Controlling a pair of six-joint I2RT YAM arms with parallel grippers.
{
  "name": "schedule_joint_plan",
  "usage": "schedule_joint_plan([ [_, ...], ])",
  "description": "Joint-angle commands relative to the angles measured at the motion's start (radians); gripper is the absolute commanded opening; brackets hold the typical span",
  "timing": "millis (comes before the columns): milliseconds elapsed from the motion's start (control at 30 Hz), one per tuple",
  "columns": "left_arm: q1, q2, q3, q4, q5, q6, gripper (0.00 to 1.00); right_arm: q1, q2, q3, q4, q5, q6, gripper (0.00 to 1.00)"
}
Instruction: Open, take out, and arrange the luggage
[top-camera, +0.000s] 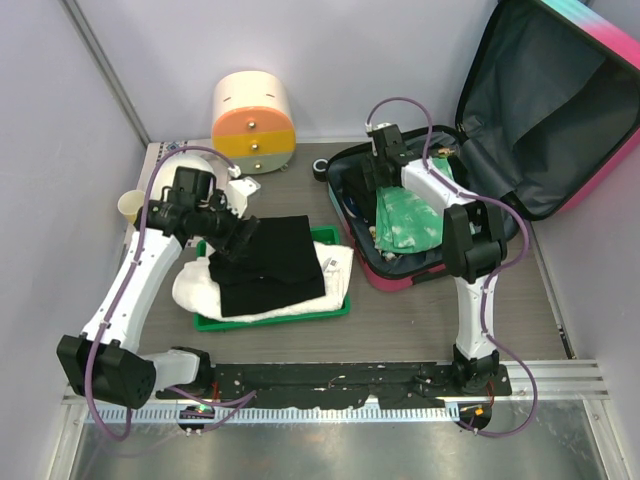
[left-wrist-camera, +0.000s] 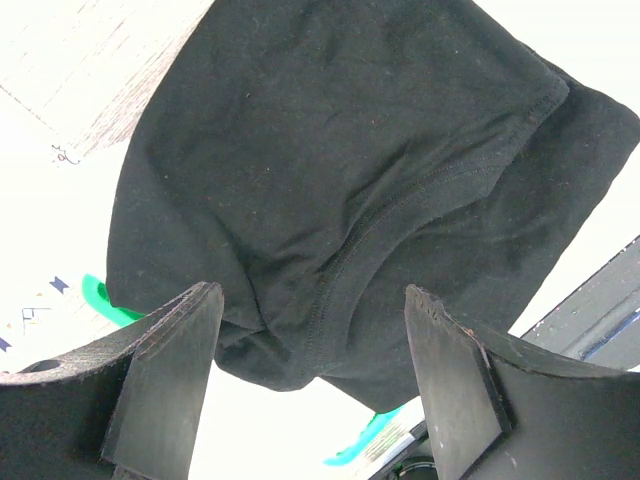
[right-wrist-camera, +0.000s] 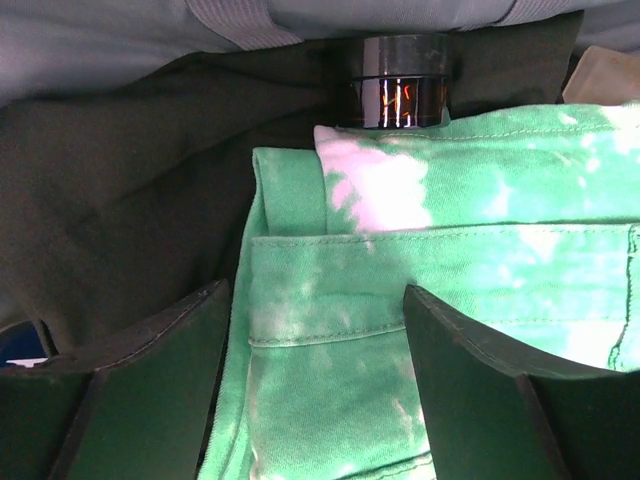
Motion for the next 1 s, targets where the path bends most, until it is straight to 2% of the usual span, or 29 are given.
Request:
schedule_joint_plan([
  [0,-0.001,0.007,0.042,0.020,0.013,-0.005,0.77,0.016,0.042,0.026,-0.004,0.086,-0.038,0.75],
  [133,-0.001,0.010,0.063,0.007,0.010,0.007,0.77,0.001,0.074,0.014,-0.003,0.162,-0.075,0.69],
  [233,-0.001,0.019,0.087,-0.006,0.009,0.018,0.77,-0.010,0.053,0.007,-0.009,0.151,-0.076,0.59],
  [333,-0.001,0.027,0.113,-0.021,0.015,0.019,0.77,-0.014,-0.004,0.007,-0.020,0.087,-0.073,0.38],
  [367,-0.002,0.027,0.123,-0.023,0.015,0.021,0.77,-0.018,-0.024,0.003,-0.018,0.047,-0.073,0.19],
  [433,-0.001,0.032,0.139,-0.027,0.019,0.021,0.77,-0.021,-0.074,0.003,-0.023,0.018,-0.087,0.01],
  [667,-0.002,0.024,0.159,-0.018,0.033,0.012,0.78,-0.080,-0.220,-0.033,0.026,-0.123,-0.110,0.01],
  [767,-0.001,0.021,0.172,0.011,0.064,-0.008,0.77,-0.123,-0.287,-0.072,0.068,-0.219,-0.115,0.01],
  [800,-0.001,0.019,0.174,0.032,0.081,-0.017,0.77,-0.139,-0.300,-0.076,0.068,-0.319,-0.118,0.01],
  [967,-0.002,0.033,0.202,0.072,0.136,-0.062,0.79,-0.153,-0.398,-0.124,0.066,-0.462,-0.179,0.01],
])
